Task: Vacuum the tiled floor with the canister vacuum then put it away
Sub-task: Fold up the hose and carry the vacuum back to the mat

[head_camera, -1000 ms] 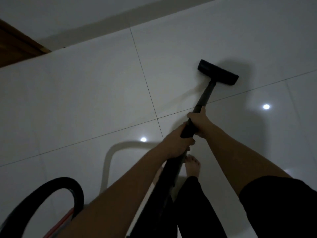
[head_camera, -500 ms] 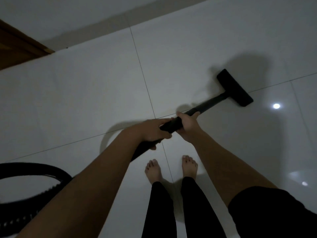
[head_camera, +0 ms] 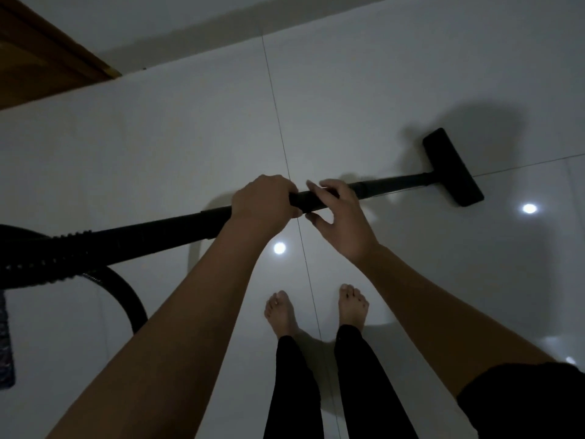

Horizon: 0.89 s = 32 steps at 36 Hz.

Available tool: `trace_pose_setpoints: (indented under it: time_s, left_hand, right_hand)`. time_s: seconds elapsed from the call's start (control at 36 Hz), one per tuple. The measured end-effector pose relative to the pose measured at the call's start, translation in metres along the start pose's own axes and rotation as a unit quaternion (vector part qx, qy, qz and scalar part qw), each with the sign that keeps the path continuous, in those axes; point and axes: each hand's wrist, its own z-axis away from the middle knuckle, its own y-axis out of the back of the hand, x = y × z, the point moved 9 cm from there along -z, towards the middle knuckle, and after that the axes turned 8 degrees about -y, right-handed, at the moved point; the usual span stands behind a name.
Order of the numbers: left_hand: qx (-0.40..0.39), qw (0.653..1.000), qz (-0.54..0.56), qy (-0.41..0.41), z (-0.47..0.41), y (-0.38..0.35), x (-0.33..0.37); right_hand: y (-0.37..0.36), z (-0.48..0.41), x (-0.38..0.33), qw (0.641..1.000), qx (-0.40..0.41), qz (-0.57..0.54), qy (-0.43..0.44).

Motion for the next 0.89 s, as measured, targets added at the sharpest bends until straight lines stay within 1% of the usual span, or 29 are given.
trace_pose_setpoints:
  time_s: [0.08, 0.17, 0.28, 0.39, 0.5, 0.64, 0.72, 0.81, 0.89]
  left_hand:
    - [0.031, 0.999, -0.018, 0.012, 0.007, 0.002, -0.009]
    - [0.09, 0.995, -0.048, 0.02, 0.021, 0.007, -0.022]
    - [0.181, 0.976, -0.12, 0.022, 0.045, 0.009, -0.039]
    - [0.27, 0.954, -0.134, -0.007, 0.064, 0.011, -0.053]
    - [0.37, 0.916, -0.145, -0.054, 0.072, 0.018, -0.072]
    - [0.449, 0.873, -0.173, -0.074, 0.072, 0.02, -0.108]
    - [0.496, 0.845, -0.19, -0.059, 0.068, 0.018, -0.132]
    - [0.543, 0.818, -0.189, -0.015, 0.06, 0.018, -0.163]
    - [0.608, 0.783, -0.13, 0.01, 0.059, 0.017, -0.198]
  right_hand:
    - [-0.009, -0.005, -0.01, 0.999, -0.021, 0.017, 0.021]
    - [-0.014, -0.007, -0.017, 0.999, -0.023, 0.031, 0.037]
    - [-0.026, -0.004, -0.026, 0.996, -0.027, 0.042, 0.067]
    - [-0.038, -0.003, -0.039, 0.993, -0.039, 0.029, 0.108]
    - [-0.056, -0.011, -0.05, 0.991, -0.049, 0.008, 0.123]
    - [-0.086, -0.024, -0.066, 0.986, -0.03, 0.004, 0.162]
    - [-0.105, -0.037, -0.078, 0.982, -0.047, -0.019, 0.181]
    - [-0.124, -0.055, -0.094, 0.975, -0.061, -0.04, 0.21]
    - [-0.142, -0.072, -0.117, 0.966, -0.065, -0.033, 0.248]
